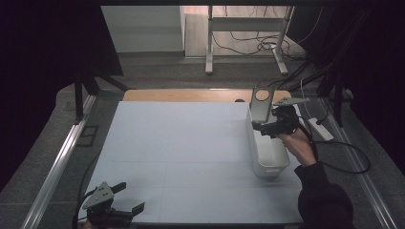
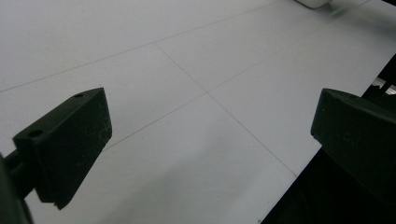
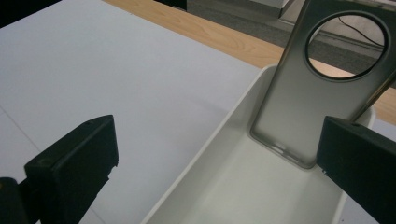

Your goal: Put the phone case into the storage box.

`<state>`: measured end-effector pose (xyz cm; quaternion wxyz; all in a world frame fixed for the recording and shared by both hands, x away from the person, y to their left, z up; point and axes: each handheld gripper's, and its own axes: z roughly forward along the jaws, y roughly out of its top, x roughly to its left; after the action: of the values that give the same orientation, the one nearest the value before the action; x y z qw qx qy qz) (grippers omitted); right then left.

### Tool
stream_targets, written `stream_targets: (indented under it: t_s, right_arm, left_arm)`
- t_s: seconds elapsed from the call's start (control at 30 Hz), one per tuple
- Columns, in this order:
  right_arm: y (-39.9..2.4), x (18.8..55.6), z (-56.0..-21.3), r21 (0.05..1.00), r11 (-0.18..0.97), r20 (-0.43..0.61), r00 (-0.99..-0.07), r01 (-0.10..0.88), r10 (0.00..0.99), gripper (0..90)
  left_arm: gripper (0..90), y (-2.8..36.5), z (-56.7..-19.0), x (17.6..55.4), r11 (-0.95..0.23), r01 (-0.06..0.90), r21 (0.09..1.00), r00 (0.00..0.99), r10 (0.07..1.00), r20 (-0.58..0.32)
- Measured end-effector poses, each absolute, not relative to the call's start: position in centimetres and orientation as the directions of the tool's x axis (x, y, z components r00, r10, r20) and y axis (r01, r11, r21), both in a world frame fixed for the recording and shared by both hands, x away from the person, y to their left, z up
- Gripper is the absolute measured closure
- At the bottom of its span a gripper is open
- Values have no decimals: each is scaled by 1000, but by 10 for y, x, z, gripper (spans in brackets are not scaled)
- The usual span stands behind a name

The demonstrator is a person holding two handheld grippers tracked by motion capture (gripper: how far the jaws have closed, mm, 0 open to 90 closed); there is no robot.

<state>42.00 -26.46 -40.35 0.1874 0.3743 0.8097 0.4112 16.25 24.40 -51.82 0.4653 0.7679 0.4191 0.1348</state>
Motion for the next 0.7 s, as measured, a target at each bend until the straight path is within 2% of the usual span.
stream_targets:
  t_s: [0.37, 0.7]
  right_arm:
    - [-262, 398, -406, 806, 370, 41, -666, 463, 745, 0]
    - [-260, 386, -407, 800, 390, 21, -670, 457, 742, 0]
  left_arm:
    - [0, 243, -518, 163, -211, 533, 819, 591, 786, -182]
    - [0, 242, -518, 164, -216, 541, 813, 582, 794, -176]
